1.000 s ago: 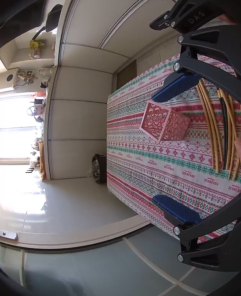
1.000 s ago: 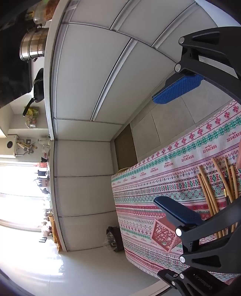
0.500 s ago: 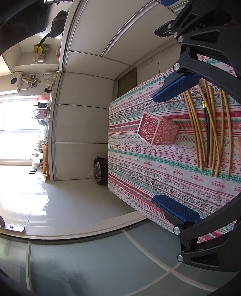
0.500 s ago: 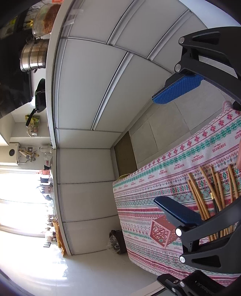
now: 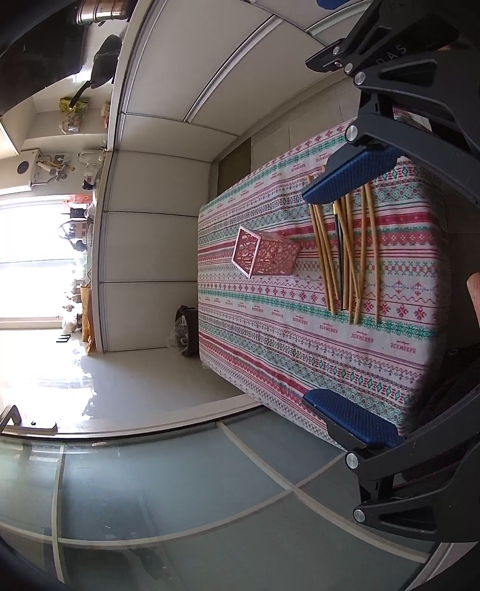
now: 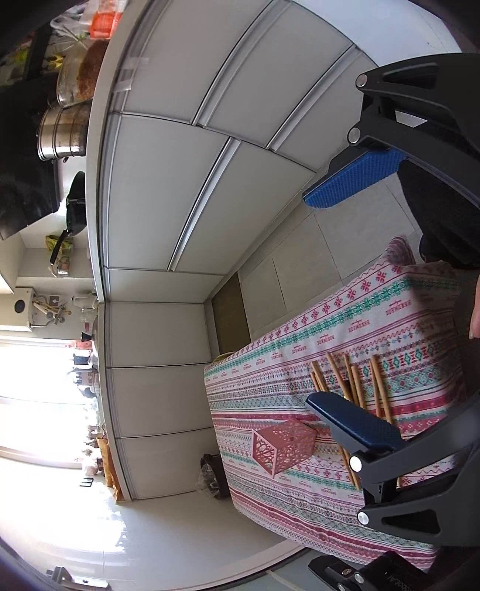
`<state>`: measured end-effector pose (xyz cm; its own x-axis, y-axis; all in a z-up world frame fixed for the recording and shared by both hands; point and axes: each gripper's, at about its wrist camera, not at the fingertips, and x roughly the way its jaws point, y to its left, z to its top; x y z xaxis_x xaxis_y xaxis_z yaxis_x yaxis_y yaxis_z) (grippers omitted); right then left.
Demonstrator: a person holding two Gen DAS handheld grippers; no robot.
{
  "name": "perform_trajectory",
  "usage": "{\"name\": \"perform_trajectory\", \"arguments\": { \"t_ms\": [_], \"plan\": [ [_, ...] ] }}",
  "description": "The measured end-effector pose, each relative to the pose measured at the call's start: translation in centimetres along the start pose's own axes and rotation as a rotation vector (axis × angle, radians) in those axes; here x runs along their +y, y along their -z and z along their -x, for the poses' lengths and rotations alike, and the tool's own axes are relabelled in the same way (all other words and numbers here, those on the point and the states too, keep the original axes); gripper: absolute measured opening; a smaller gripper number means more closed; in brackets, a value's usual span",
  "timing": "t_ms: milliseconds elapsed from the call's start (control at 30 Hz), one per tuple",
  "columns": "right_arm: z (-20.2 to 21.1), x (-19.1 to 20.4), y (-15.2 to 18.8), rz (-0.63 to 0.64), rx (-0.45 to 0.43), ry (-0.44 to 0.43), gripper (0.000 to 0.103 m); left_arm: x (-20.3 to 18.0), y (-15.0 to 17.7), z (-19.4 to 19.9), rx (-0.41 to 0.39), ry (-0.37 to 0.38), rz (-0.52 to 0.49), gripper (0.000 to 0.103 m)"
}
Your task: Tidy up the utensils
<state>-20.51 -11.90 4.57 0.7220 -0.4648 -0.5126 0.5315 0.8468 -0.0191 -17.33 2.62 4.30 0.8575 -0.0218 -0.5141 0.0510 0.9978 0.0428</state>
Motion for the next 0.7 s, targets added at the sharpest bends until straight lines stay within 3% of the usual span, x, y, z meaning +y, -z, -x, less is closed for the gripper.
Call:
{"name": "perform_trajectory", "arguments": {
  "t_ms": [233, 700],
  "plan": [
    [1.7, -1.2, 0.7, -0.014, -0.017, 0.042, 0.097, -0.6, 0.4, 2.0, -0.031, 0.003, -0.018, 0.096],
    [4.1, -1.7, 0.2, -0.040, -0.060, 0.026, 0.097, -0.8, -0.1, 3.5, -0.049, 0.000, -0.023, 0.096]
  ]
}}
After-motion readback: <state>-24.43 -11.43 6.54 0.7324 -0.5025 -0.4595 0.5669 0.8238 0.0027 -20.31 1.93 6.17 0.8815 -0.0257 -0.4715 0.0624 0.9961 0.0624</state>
